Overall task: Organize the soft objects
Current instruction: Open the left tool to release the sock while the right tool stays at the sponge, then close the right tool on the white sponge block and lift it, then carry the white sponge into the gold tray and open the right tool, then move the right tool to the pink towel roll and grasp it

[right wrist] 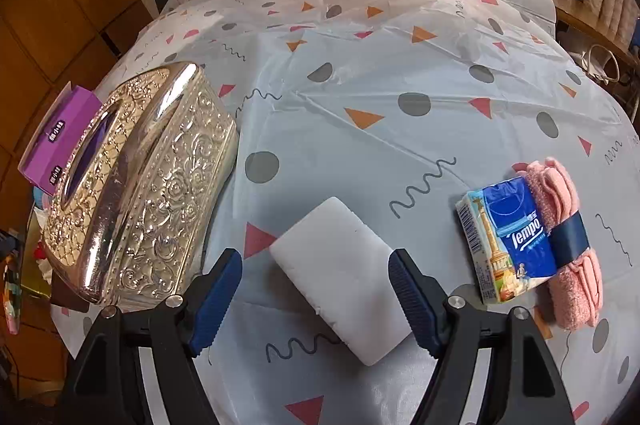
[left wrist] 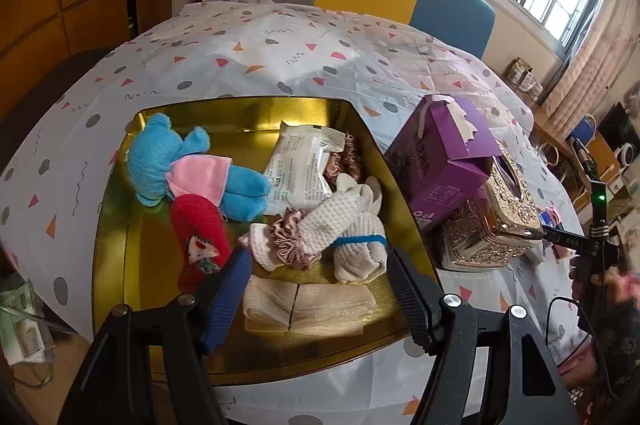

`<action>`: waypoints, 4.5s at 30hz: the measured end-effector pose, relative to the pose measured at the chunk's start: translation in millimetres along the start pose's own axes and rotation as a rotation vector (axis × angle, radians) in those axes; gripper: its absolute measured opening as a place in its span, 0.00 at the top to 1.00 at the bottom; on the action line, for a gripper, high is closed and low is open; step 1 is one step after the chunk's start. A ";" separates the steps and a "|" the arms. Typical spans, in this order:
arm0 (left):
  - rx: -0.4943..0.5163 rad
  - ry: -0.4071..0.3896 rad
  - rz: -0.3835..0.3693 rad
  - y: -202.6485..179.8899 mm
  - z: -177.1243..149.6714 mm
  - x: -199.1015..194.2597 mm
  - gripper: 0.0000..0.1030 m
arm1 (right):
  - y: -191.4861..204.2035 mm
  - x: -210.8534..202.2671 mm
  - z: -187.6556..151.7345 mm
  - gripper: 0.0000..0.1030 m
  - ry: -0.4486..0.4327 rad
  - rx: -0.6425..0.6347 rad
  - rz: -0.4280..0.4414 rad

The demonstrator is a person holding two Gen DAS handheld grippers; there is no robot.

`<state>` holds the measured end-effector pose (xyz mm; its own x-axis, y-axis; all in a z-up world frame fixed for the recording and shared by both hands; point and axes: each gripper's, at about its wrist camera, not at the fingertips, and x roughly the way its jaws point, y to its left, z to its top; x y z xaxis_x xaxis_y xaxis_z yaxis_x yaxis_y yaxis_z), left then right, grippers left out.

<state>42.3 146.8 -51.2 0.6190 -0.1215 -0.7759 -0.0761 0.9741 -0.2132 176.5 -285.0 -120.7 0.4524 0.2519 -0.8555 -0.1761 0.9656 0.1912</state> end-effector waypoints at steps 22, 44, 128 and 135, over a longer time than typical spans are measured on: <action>0.035 0.037 -0.006 -20.4 -2.9 7.2 0.31 | 7.0 17.0 -0.2 0.25 0.048 -0.183 -0.121; 0.087 -0.041 0.084 -15.1 -9.8 -9.1 0.24 | -44.0 17.0 8.4 0.45 0.025 0.155 -0.151; -0.064 -0.204 0.320 53.7 -17.9 -58.3 0.01 | 315.4 -45.2 -30.8 0.26 -0.260 -0.459 0.140; 0.002 -0.199 0.298 30.4 -16.8 -54.1 0.01 | 253.5 -81.9 -15.5 0.26 -0.357 -0.342 0.084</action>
<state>-6.6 179.7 -25.7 0.7102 0.2071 -0.6729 -0.2745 0.9616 0.0062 81.3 -61.9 -9.6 0.6848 0.3915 -0.6146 -0.4738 0.8800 0.0327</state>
